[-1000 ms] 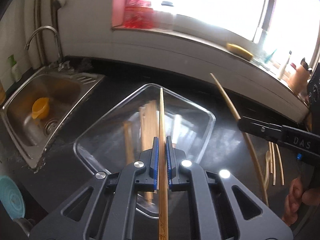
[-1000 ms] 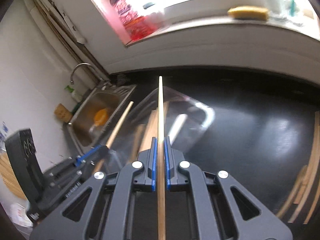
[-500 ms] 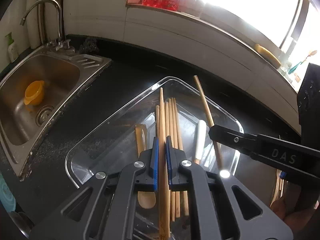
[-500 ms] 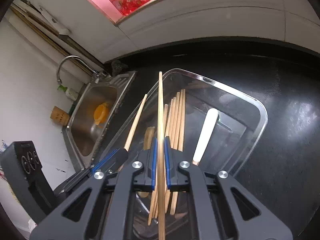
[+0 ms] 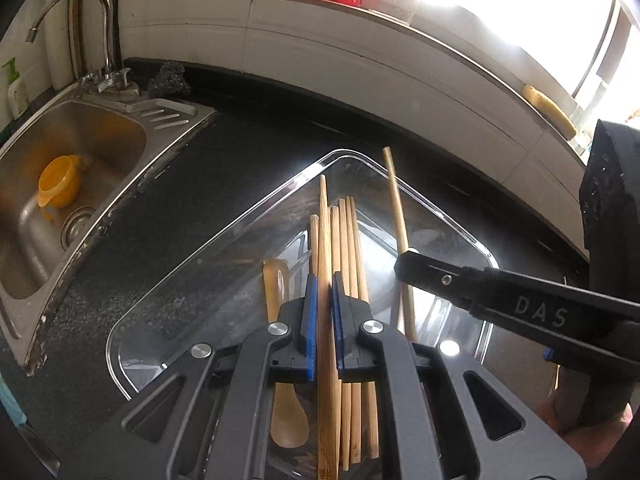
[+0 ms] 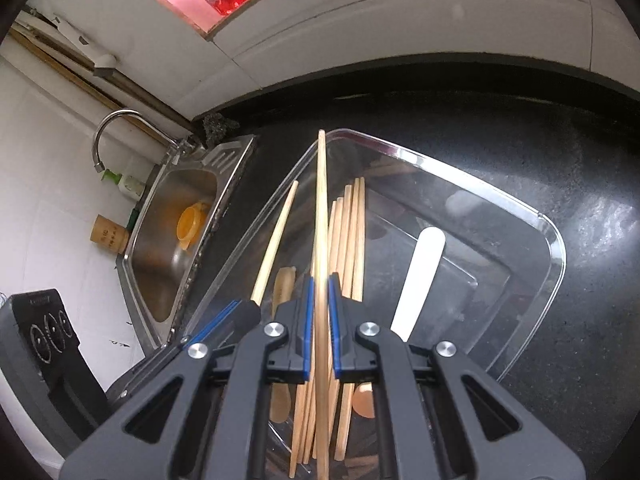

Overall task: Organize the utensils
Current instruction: 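Carry both chopsticks over the container and lower them inside, then open both tools and move them back to the remaining utensils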

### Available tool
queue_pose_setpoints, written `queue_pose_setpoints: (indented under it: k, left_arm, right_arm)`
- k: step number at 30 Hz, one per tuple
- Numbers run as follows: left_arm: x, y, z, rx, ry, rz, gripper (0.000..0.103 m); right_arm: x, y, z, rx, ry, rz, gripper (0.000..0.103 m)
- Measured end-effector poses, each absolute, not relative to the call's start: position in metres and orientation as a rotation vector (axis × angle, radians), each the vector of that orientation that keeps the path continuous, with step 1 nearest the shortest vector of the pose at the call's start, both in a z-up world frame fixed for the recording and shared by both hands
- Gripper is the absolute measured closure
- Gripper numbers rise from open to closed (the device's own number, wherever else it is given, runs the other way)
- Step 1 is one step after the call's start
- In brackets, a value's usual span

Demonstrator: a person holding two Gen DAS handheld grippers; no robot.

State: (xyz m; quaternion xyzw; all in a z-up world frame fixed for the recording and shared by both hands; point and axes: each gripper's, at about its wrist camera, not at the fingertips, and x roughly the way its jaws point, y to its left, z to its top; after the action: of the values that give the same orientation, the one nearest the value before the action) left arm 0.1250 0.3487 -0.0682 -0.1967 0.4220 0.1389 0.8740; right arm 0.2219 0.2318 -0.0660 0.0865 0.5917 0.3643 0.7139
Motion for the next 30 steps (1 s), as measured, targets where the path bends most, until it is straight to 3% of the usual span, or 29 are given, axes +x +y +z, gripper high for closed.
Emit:
queue_pose_setpoints:
  k: [9,10,12,13,14,15,16,30]
  left_arm:
    - [0.125,0.348,-0.071,-0.392,0.899,0.289,0.096]
    - [0.124,0.349,-0.071,-0.392,0.901,0.294,0.095]
    - [0.122,0.349,-0.069,-0.380,0.904,0.309,0.094]
    - [0.120,0.350,-0.067,-0.380,0.899,0.313,0.081]
    - [0.118,0.352,-0.066,-0.384,0.896,0.318,0.040]
    - [0.114,0.354,-0.064,-0.387,0.884,0.334,0.018]
    - [0.109,0.355,-0.059,-0.380,0.854,0.350,0.009]
    - [0.071,0.346,-0.040,-0.362,0.833,0.403,0.007]
  right_arm:
    - [0.223,0.237,-0.059,0.146,1.299,0.793,0.091]
    - [0.225,0.235,-0.055,0.144,1.293,0.780,0.083]
    - [0.226,0.225,-0.043,0.178,1.245,0.778,0.008]
    - [0.225,0.216,-0.032,0.187,1.190,0.764,0.006]
    - [0.224,0.209,-0.023,0.187,1.151,0.761,0.006]
    - [0.224,0.204,-0.018,0.193,1.138,0.765,0.006]
    - [0.223,0.198,-0.013,0.203,1.131,0.772,0.006]
    - [0.197,0.173,0.001,0.210,1.183,0.847,0.006]
